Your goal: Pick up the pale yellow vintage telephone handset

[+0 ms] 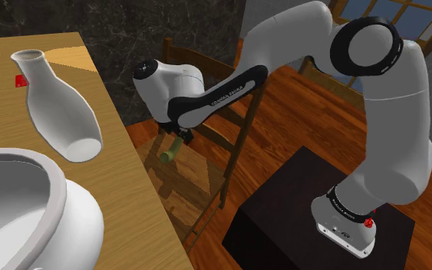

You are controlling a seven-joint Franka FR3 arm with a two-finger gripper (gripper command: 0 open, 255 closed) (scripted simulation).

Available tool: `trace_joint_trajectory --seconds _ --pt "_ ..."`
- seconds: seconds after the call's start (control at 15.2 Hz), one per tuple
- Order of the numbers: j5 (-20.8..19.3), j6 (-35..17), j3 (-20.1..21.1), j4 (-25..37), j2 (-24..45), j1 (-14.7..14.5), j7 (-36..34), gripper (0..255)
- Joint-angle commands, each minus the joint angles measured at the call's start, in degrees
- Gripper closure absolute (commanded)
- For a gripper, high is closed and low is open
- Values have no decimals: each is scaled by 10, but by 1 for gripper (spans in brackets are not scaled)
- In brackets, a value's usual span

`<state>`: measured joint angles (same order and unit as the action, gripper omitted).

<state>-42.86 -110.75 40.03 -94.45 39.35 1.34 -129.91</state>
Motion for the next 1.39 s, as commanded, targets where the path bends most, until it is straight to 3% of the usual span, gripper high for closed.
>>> trace_joint_trajectory --seconds 0.0,0.07,0.73,0.79,1.32 --pt "-9 18 -25 57 43 -25 -28 0" --pt "-11 28 -37 90 66 -38 -40 0" --pt "-31 -1 -54 94 103 -48 -56 0" --pt "-31 -1 -54 95 104 -48 -55 255" --pt "-31 -1 -54 94 104 -48 -55 255"
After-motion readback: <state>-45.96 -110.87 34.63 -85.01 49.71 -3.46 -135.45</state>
